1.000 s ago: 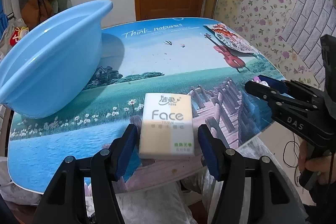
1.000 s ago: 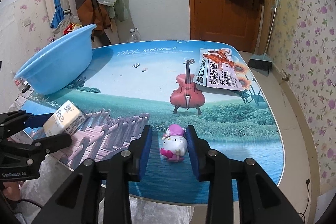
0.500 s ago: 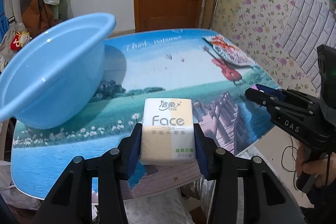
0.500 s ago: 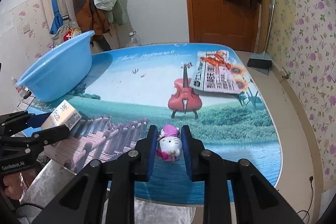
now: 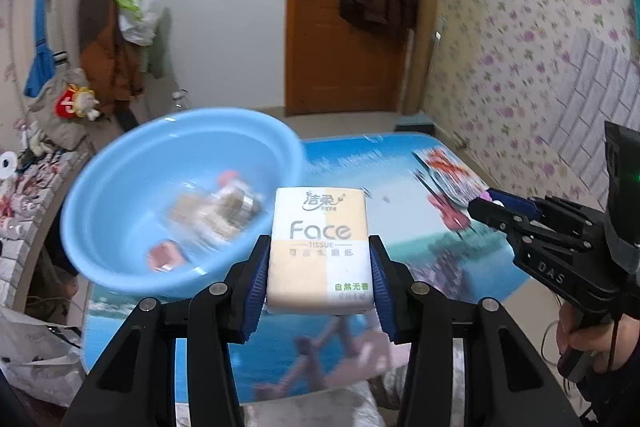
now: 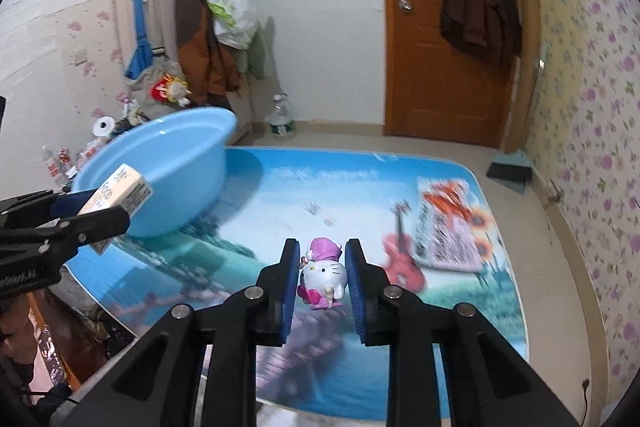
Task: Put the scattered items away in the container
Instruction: 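Carry the tissue pack and figure toward the blue basin with both grippers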
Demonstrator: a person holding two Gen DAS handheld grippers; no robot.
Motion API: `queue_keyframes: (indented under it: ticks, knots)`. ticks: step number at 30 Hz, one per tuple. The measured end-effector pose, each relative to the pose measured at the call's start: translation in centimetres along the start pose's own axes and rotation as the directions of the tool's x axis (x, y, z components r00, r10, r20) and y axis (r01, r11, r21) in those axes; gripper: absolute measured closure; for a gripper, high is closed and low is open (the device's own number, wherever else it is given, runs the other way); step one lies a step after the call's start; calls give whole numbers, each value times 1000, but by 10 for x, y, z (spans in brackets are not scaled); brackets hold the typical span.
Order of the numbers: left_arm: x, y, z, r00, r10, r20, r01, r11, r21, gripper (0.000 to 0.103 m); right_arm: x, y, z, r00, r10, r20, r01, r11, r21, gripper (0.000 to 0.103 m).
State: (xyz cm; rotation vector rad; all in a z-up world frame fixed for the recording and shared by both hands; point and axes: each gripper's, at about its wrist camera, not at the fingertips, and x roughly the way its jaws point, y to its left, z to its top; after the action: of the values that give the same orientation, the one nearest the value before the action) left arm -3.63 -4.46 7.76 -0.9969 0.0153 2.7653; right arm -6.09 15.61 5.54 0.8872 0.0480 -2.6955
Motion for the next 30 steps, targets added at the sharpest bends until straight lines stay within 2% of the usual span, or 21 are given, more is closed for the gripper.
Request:
queue_keyframes:
  ticks: [8, 17, 25, 30]
  knots:
    - [-18, 64, 17, 992, 112, 60, -107, 991, -77, 59, 9, 62, 48, 993, 104, 60, -98, 990, -97, 78]
    - [-21, 117, 23, 982, 178, 69, -167, 976, -142, 59, 41, 136, 82, 973, 223, 67, -209, 964, -166, 78]
    - [-14, 138, 13, 977, 204, 66, -187, 960, -208, 59, 64, 162, 85, 971, 230, 67, -221, 968, -121, 78]
    - [-7, 139, 10, 979, 198, 46, -185, 962, -199, 59, 75, 167, 82, 976, 215, 43, -209, 971, -120, 78]
